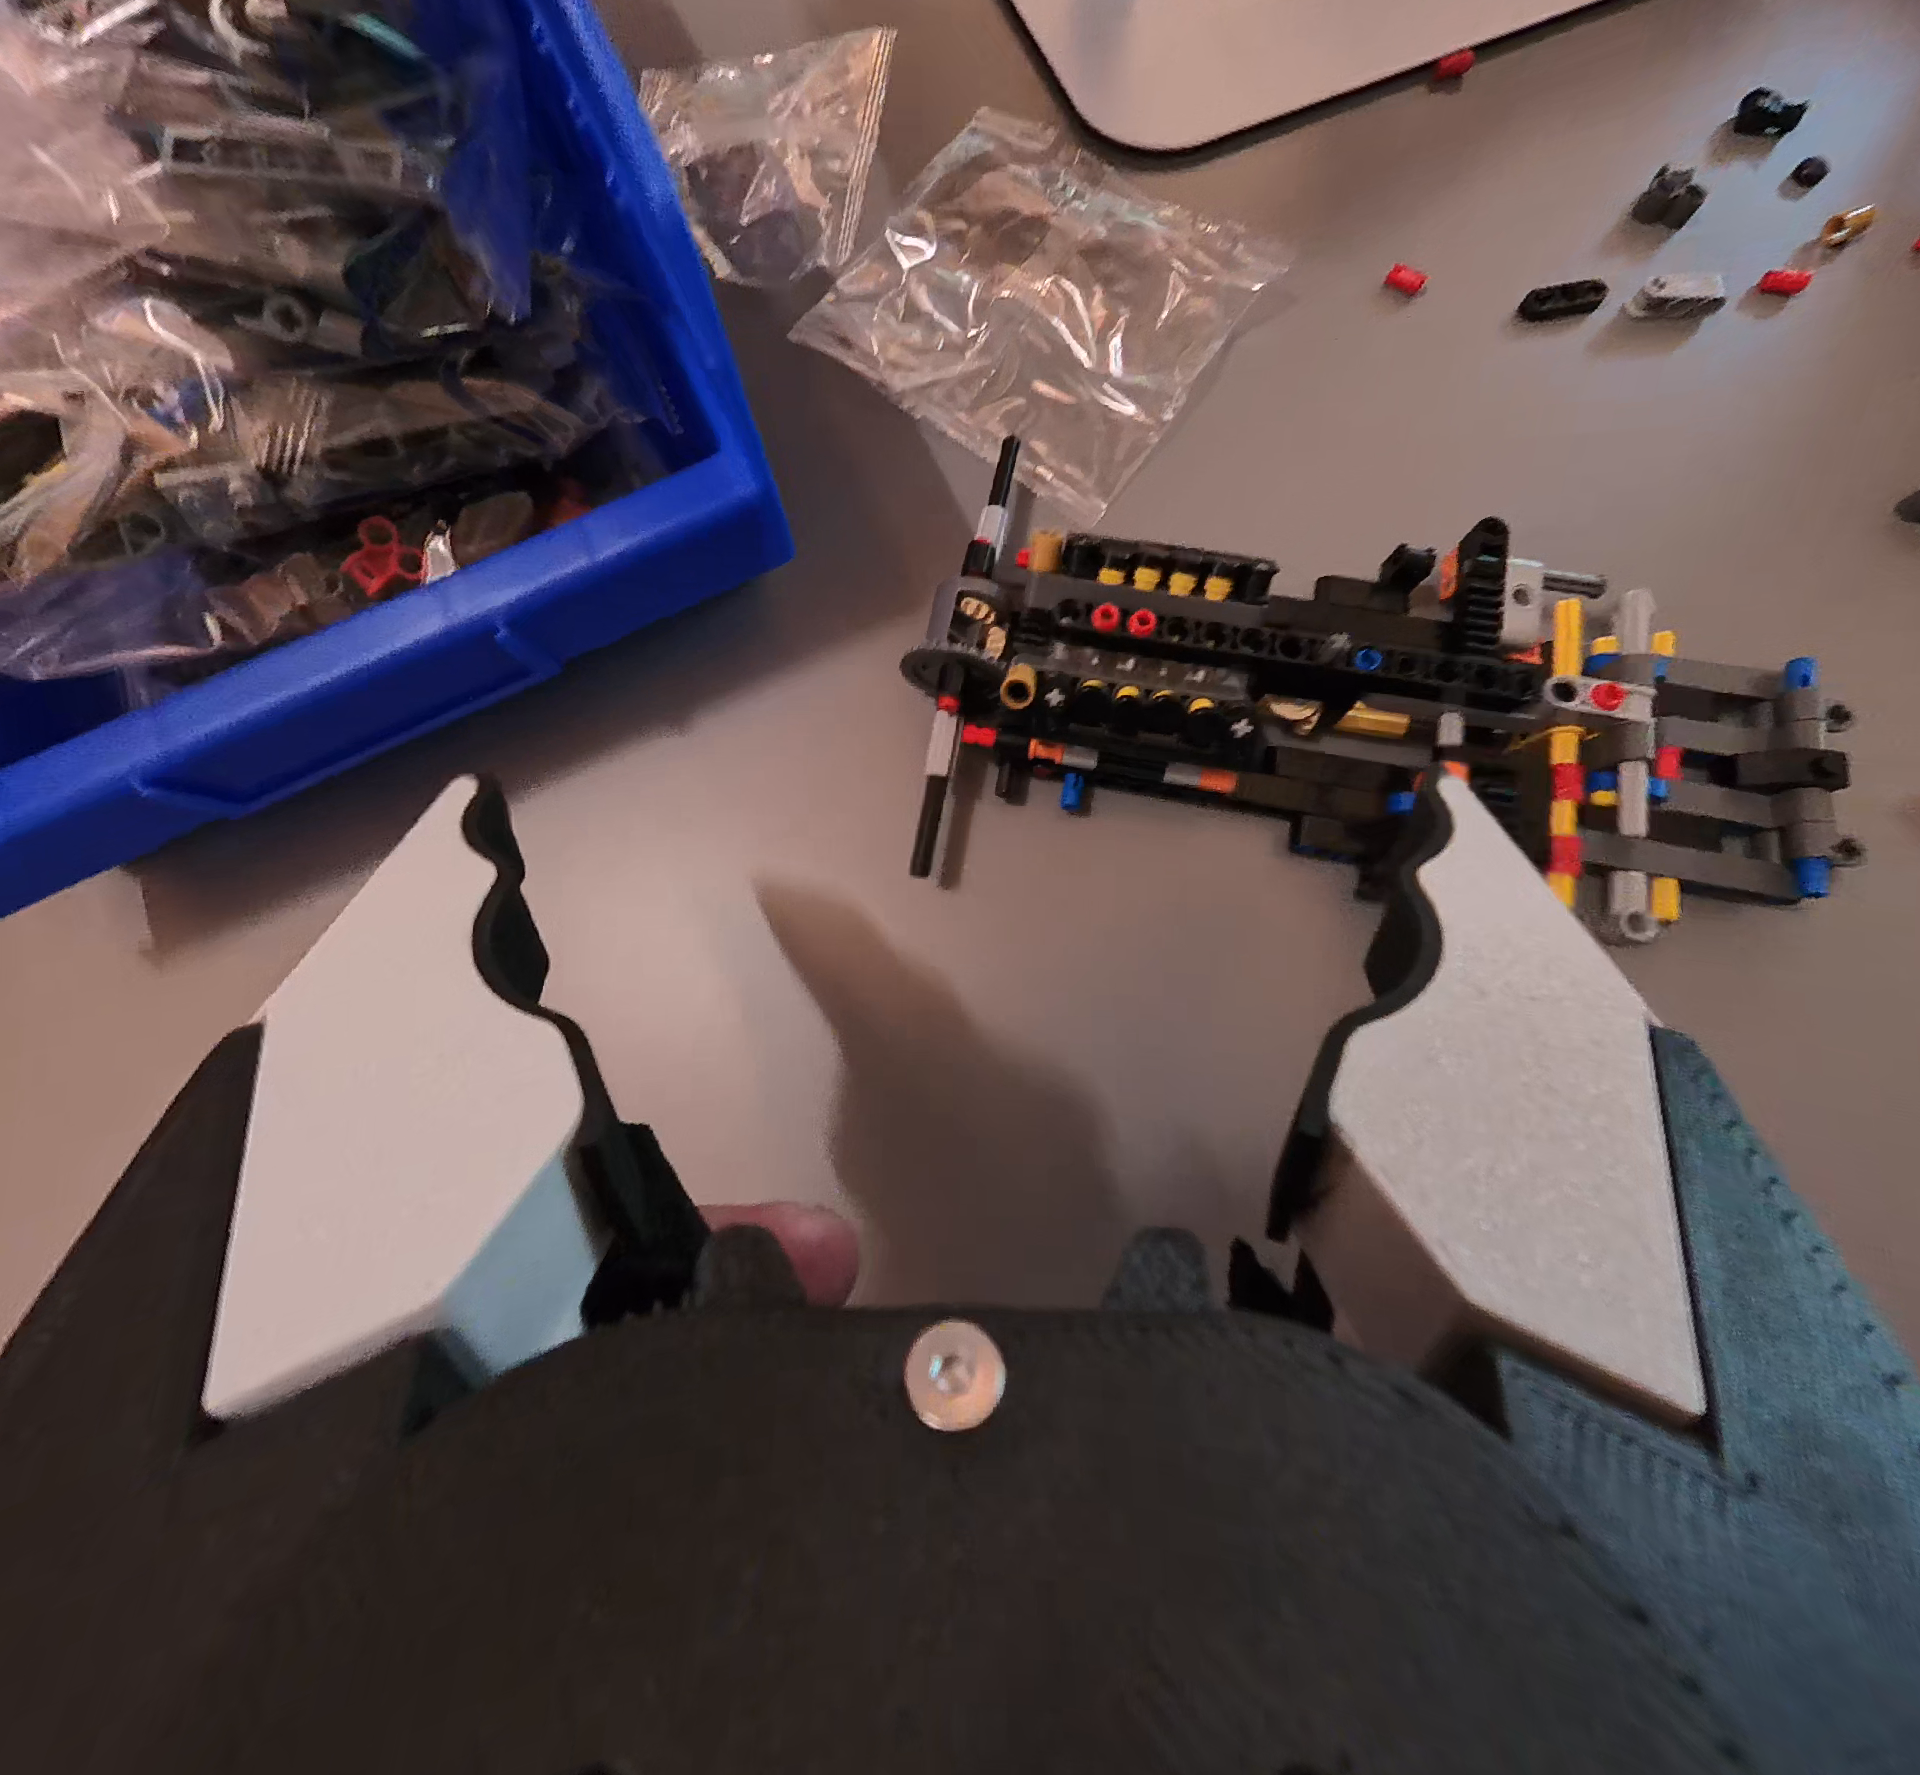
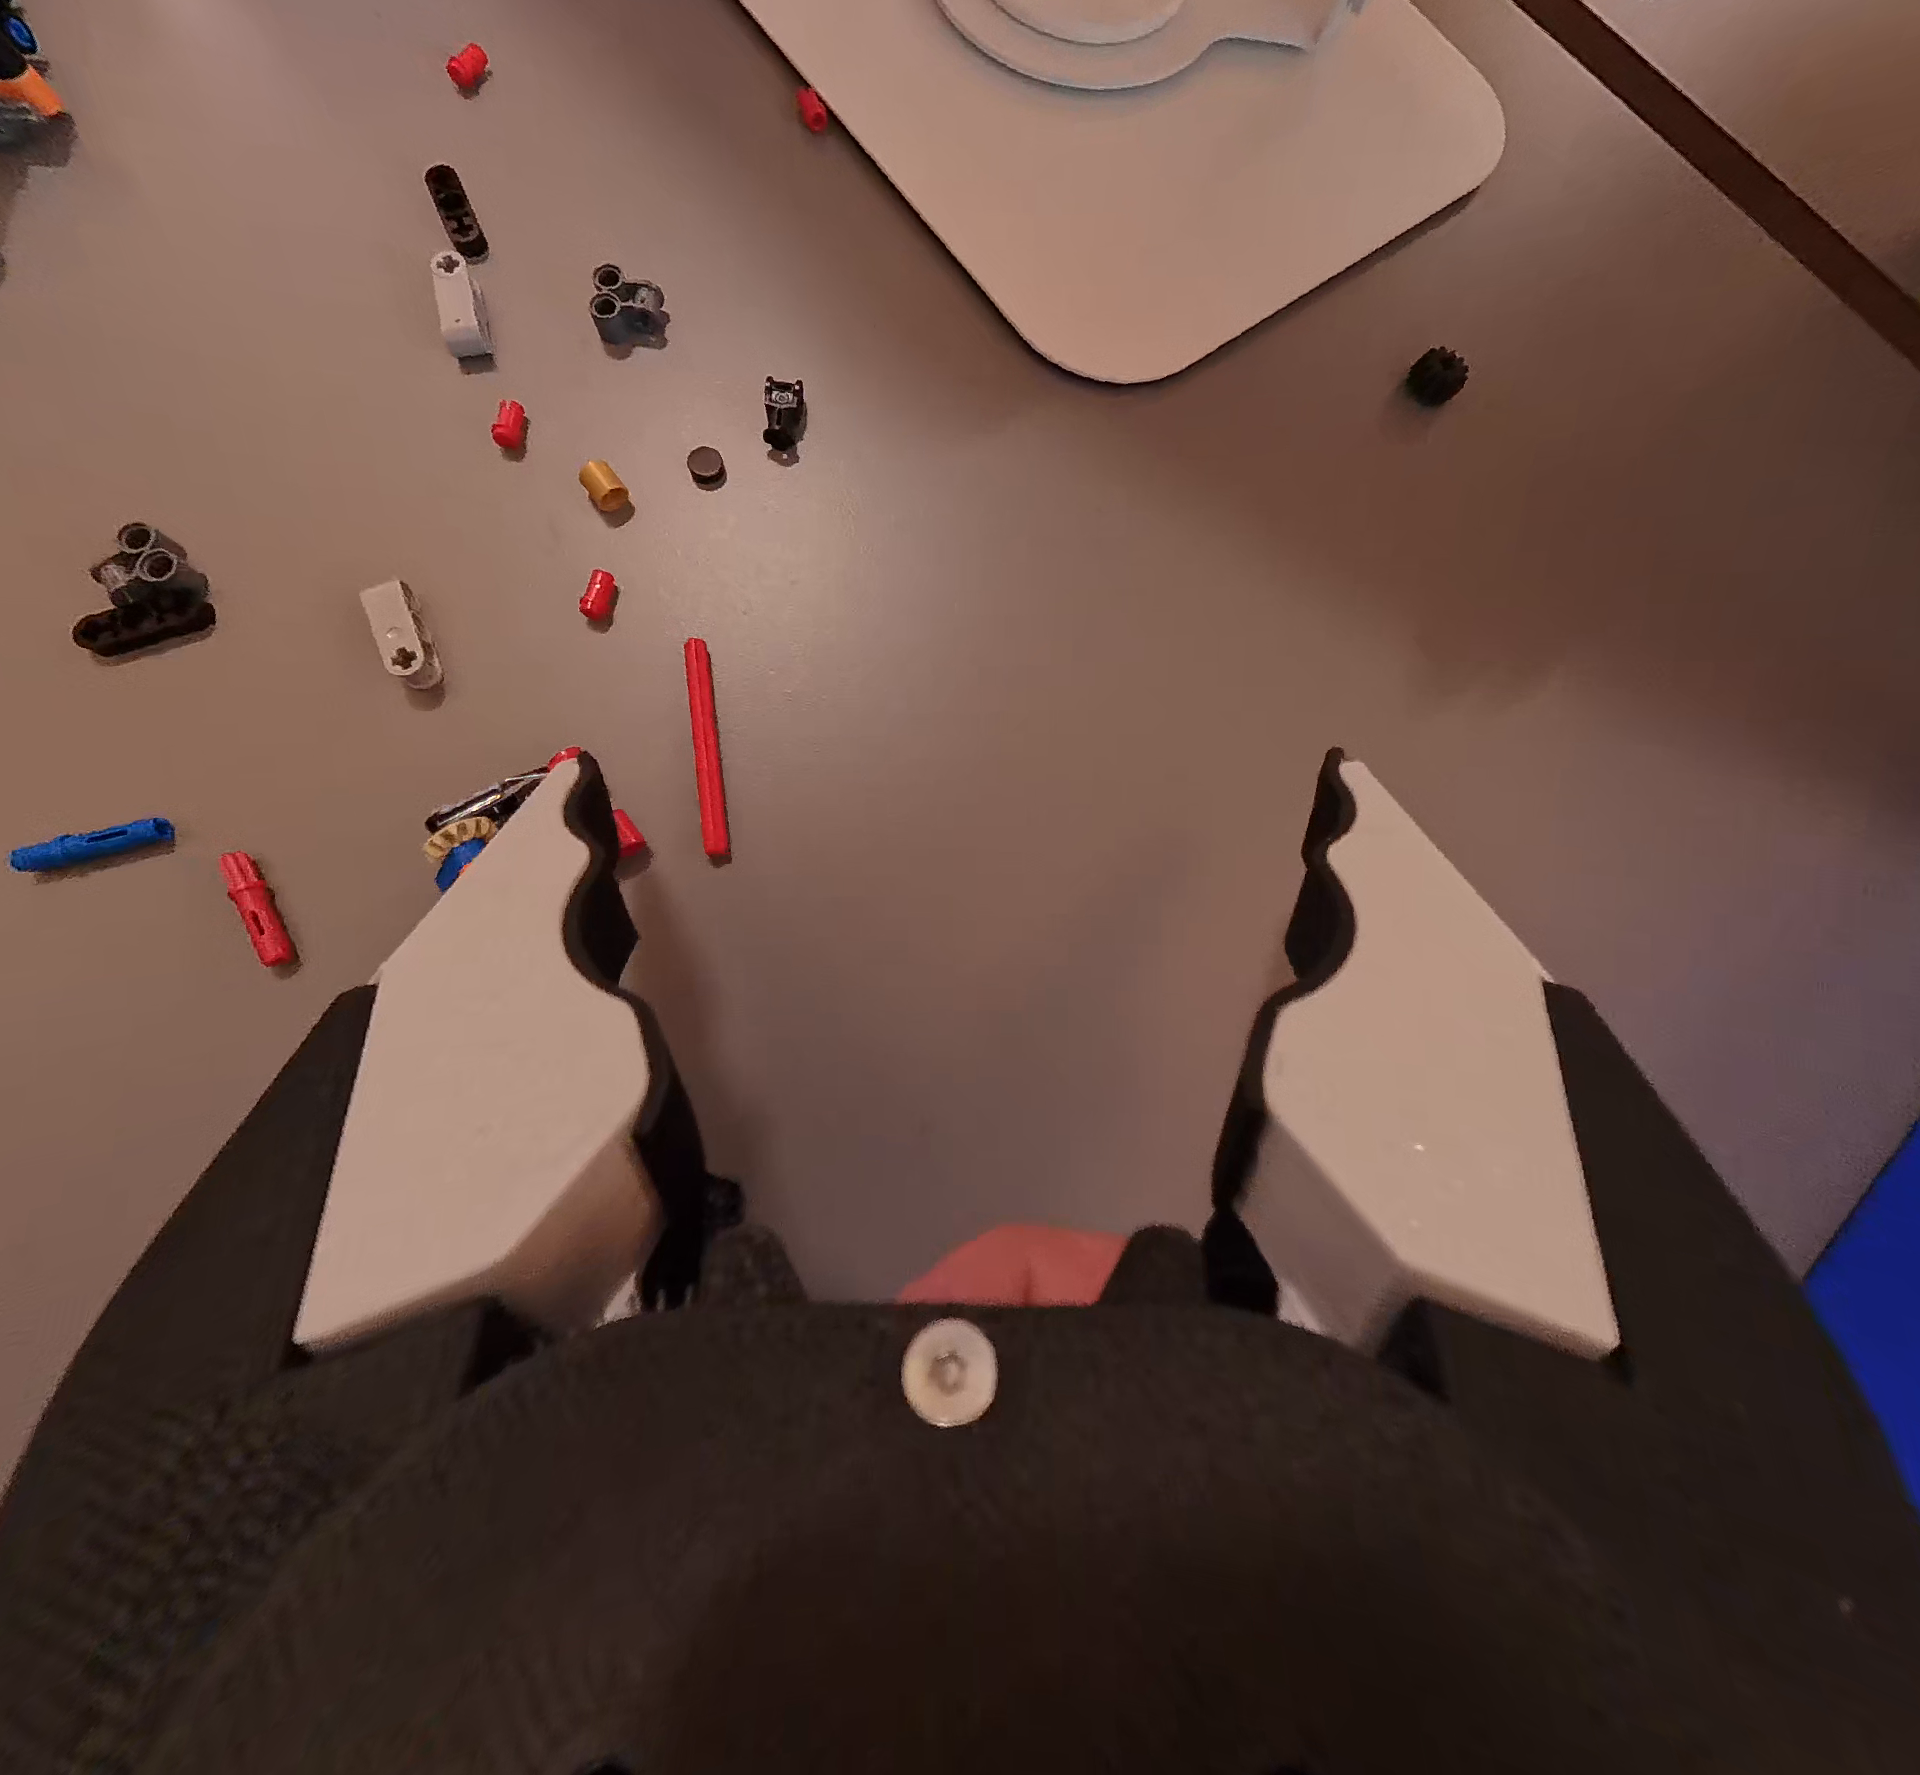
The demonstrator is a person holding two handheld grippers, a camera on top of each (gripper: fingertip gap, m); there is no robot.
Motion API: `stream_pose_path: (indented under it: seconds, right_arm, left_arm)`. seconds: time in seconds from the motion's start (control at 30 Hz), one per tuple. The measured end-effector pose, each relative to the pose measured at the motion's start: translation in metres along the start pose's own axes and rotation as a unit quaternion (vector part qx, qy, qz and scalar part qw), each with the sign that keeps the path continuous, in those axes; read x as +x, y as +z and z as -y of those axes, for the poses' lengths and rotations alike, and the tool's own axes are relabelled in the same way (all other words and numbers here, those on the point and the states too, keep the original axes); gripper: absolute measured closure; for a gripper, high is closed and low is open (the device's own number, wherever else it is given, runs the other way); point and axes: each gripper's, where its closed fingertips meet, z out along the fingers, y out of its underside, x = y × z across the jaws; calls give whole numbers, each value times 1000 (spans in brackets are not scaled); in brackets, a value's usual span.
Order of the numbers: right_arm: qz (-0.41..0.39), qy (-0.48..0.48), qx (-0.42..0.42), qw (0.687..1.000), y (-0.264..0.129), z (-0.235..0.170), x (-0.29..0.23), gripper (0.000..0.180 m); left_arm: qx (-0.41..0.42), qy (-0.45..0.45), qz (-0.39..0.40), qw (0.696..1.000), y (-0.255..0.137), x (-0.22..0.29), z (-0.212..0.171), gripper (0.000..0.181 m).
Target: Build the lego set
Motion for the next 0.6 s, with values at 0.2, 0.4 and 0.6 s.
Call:
stream_pose_path:
  seconds: [0.2,0.4,0.6]
  right_arm:
    - [-1,-5,4,1000,-2,4,-2,53]
    - [-1,-7,9,1000,-5,7,-5,52]
    - [-4,-9,20,1000,-13,14,-5,52]
  left_arm:
    - [12,34,-26,999,10,35,22,24]
    - [31,63,-74,995,37,104,53,24]
    - [17,119,-60,991,59,170,69,23]
